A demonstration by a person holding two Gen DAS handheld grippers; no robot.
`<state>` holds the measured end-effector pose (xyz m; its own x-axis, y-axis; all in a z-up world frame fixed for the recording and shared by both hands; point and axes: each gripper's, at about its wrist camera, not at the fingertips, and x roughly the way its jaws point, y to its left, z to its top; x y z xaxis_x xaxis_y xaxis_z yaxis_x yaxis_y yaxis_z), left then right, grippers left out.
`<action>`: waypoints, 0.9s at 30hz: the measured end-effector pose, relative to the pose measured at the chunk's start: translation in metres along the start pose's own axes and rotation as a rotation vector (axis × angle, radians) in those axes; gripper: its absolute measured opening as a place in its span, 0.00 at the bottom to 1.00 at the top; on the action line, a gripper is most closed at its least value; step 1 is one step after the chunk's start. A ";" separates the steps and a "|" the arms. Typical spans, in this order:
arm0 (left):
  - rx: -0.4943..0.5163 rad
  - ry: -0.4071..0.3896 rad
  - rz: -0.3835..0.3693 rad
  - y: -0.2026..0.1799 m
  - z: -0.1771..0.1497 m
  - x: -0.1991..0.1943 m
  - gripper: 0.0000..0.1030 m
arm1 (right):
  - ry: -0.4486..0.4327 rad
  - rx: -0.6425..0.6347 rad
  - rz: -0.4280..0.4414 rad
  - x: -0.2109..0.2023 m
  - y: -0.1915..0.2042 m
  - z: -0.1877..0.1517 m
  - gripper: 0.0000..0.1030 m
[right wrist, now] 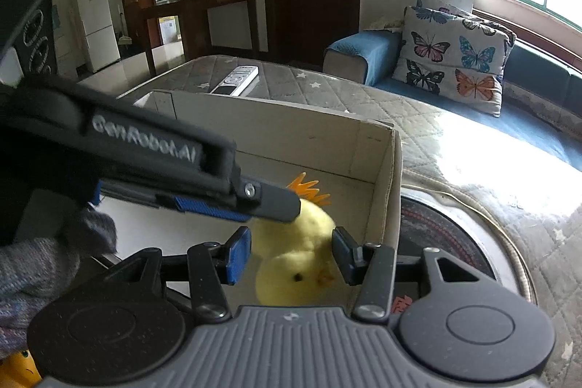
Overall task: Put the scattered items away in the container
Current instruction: 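Lift the plush chick with the right tool and lower it into the box, then open the right tool to release the chick and withdraw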
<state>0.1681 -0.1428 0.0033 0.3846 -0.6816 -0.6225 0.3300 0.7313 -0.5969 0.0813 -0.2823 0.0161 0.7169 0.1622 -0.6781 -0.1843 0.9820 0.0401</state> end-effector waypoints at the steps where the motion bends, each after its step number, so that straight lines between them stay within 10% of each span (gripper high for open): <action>1: 0.001 0.003 0.000 0.000 -0.001 0.000 0.42 | -0.001 0.002 -0.001 -0.001 -0.001 0.000 0.48; 27: 0.110 -0.071 0.015 -0.040 -0.041 -0.067 0.42 | -0.130 0.003 0.007 -0.085 0.022 -0.034 0.59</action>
<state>0.0939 -0.1278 0.0482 0.4489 -0.6701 -0.5911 0.4148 0.7422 -0.5264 -0.0062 -0.2777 0.0497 0.7965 0.1801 -0.5772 -0.1877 0.9811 0.0471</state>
